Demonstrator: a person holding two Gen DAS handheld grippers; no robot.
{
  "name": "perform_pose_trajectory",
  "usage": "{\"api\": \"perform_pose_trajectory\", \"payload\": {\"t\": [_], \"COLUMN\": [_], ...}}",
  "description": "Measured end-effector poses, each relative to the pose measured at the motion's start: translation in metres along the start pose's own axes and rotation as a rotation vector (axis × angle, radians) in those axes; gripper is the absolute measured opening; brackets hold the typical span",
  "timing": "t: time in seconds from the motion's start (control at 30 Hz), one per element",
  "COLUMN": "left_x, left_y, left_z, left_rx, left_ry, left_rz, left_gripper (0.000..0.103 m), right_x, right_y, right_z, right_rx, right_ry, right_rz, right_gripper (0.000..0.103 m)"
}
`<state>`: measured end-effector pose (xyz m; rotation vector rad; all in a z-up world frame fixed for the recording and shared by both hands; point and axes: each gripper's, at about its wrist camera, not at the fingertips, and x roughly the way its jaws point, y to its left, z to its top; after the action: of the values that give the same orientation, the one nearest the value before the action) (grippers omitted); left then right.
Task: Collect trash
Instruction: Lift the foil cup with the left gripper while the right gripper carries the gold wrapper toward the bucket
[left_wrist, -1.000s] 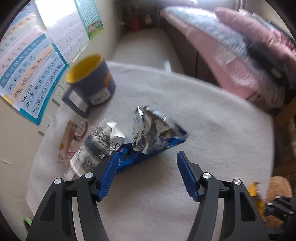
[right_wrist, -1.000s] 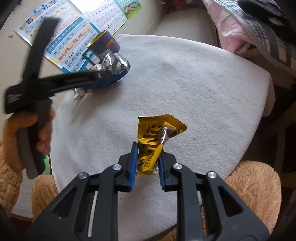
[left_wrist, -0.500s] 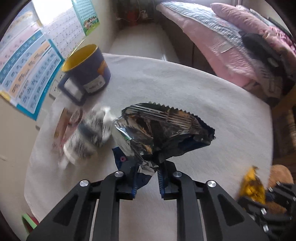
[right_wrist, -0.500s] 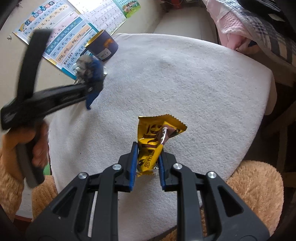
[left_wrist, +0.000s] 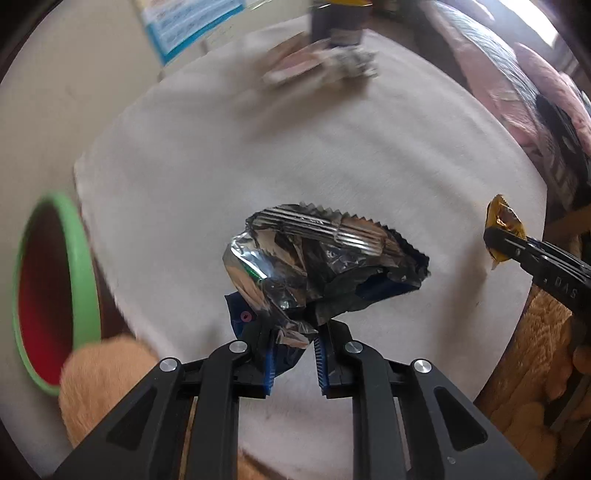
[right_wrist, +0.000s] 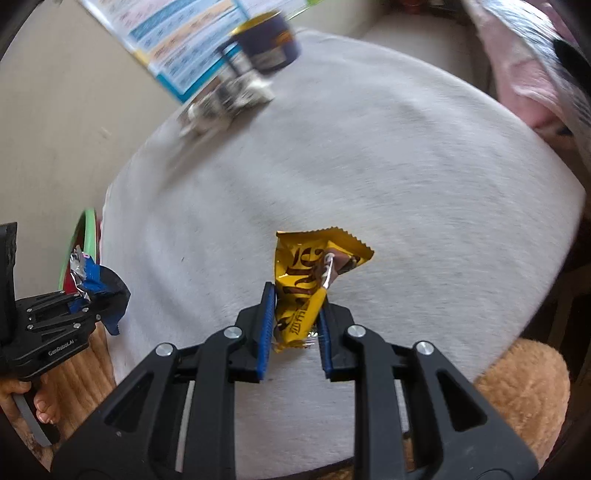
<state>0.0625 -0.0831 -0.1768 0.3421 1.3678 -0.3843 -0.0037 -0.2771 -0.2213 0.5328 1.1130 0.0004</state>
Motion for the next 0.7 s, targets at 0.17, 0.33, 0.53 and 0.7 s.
{"api": "perform_pose_trajectory", "payload": {"t": [0.17, 0.33, 0.53, 0.7], "left_x": [0.006, 0.009, 0.007, 0.009], "left_y": [0.009, 0.011, 0.014, 0.017], "left_z": [-0.002, -0.002, 0.001, 0.003], "left_rx": [-0.027, -0.031, -0.050, -0.070], "left_ry": [-0.016, -0.035, -0.051, -0.051], "left_rz": [-0.026, -0.039, -0.055, -0.071], "left_gripper": [0.029, 0.036, 0.036, 0.019], "right_x": [0.000, -0.009, -0.009, -0.003], "right_y": [0.013, 0.015, 0.016, 0.024], "right_z": [-0.001, -0.003, -0.002, 0.004], "right_rx": [-0.026, -0.002, 0.031, -0.011], "right_ry": [0.013, 0.010, 0.012, 0.016], "right_rz": [-0.014, 0.004, 0.007, -0.056], "right_gripper": [0.046, 0.050, 0.050, 0.048]}}
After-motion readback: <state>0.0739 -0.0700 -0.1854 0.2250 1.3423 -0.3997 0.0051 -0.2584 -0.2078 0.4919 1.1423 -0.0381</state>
